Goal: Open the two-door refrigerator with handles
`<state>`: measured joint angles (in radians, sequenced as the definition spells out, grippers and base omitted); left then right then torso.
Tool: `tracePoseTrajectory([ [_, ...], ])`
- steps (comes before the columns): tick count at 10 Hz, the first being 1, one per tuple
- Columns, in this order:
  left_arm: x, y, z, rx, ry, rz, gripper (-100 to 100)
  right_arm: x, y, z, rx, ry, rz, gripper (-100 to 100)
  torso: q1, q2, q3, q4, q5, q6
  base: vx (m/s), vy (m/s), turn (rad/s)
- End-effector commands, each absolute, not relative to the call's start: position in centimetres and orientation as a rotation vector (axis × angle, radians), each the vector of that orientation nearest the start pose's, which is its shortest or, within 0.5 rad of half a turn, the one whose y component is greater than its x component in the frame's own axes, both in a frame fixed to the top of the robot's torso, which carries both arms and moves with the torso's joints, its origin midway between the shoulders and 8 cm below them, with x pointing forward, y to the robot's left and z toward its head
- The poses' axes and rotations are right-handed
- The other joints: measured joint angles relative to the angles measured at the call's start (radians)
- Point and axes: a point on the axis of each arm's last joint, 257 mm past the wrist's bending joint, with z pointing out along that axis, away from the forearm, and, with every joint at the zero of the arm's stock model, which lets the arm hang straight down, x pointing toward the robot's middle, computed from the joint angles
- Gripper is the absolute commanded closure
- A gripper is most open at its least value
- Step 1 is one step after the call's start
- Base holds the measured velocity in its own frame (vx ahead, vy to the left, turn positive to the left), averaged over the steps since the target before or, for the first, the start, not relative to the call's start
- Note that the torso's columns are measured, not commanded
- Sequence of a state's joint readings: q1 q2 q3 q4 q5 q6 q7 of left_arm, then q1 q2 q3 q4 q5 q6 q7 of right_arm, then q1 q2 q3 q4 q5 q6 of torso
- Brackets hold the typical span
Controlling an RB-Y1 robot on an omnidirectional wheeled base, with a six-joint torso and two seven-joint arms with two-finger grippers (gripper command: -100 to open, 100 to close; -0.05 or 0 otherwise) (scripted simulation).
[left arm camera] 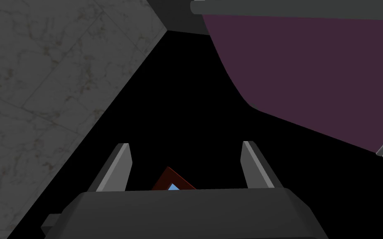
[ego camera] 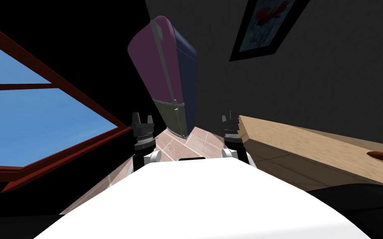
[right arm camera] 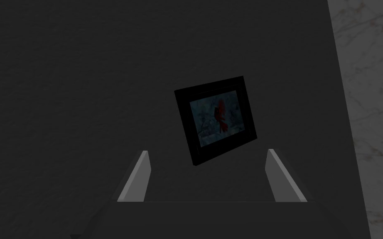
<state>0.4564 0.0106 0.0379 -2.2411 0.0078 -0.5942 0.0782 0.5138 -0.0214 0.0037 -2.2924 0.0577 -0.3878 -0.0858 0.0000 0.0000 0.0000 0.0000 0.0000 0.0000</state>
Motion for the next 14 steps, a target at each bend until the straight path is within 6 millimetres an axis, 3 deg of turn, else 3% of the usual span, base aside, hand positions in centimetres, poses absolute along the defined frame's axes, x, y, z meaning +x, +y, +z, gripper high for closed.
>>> tracePoseTrajectory([
  [1, 33.6, 28.5, 3.9, -0.599, 0.528, -1.38, 0, 36.0, -27.5, 0.3, 0.736, 0.714, 1.313, 0, 0.0, 0.04, -0.082, 0.041, 0.0, 0.0, 0.0, 0.0, 0.0],
  [9, 33.6, 28.5, 3.9, -0.599, 0.528, -1.38, 0, 36.0, -27.5, 0.3, 0.736, 0.714, 1.313, 0, 0.0, 0.618, -1.234, 0.617, 0.0, 0.0, 0.0, 0.0, 0.0],
  [10, 33.8, 28.4, 3.9, -0.59, 0.555, -1.382, -100, 36.0, -27.5, 0.3, 0.736, 0.714, 1.313, 0, 0.0, 0.691, -1.382, 0.691, 0.0, 0.0, 0.023, -0.009, 0.027],
  [11, 33.9, 28.5, 3.9, -0.587, 0.573, -1.383, -100, 36.0, -27.5, 0.3, 0.737, 0.714, 1.313, 0, 0.0, 0.724, -1.451, 0.724, 0.0, 0.0, 0.043, -0.014, 0.047],
  [14, 34.6, 28.9, 3.7, -0.602, 0.619, -1.386, -100, 36.0, -27.5, 0.3, 0.737, 0.715, 1.313, 0, -0.001, 0.736, -1.477, 0.737, 0.0, 0.0, 0.077, -0.037, 0.056],
])
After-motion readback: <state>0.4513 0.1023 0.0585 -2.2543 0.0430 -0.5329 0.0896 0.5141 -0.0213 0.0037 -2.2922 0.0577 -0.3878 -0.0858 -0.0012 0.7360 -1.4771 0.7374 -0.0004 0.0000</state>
